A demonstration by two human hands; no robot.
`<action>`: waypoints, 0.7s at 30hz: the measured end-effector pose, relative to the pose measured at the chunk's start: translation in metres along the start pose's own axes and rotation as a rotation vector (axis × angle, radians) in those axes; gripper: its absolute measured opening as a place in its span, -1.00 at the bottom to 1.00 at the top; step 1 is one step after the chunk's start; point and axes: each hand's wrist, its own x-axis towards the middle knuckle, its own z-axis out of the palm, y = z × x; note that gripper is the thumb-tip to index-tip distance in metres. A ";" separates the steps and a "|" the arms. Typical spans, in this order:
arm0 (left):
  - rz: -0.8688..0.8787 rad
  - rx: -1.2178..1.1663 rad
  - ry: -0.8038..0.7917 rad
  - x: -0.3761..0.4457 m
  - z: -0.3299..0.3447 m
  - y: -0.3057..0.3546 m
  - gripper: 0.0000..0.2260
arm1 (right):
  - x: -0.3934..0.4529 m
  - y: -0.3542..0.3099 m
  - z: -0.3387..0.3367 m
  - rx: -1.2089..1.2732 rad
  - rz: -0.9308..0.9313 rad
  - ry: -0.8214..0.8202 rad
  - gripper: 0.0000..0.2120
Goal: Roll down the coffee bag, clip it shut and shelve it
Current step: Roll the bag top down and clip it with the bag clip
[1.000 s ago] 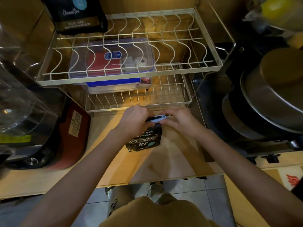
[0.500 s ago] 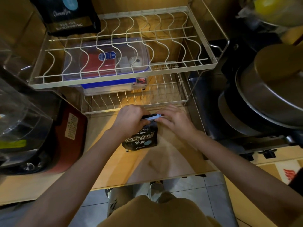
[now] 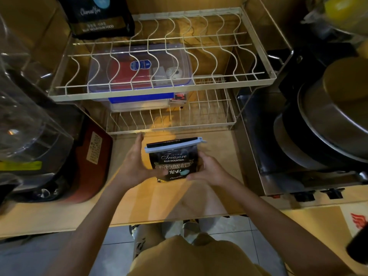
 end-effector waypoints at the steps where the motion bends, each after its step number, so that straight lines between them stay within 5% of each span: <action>1: -0.027 0.001 -0.047 -0.005 0.003 -0.012 -0.06 | 0.001 0.000 0.001 -0.002 0.001 0.015 -0.27; 4: -0.142 0.047 -0.169 -0.012 0.022 -0.039 -0.03 | 0.002 -0.002 0.003 -0.021 0.012 0.047 -0.29; 9: -0.259 -0.070 -0.085 -0.006 0.052 -0.045 -0.22 | 0.001 -0.003 0.006 -0.128 0.001 0.070 -0.28; 21: -0.153 0.059 -0.036 -0.012 0.029 -0.018 -0.27 | -0.011 -0.027 0.003 -0.203 -0.032 0.105 -0.34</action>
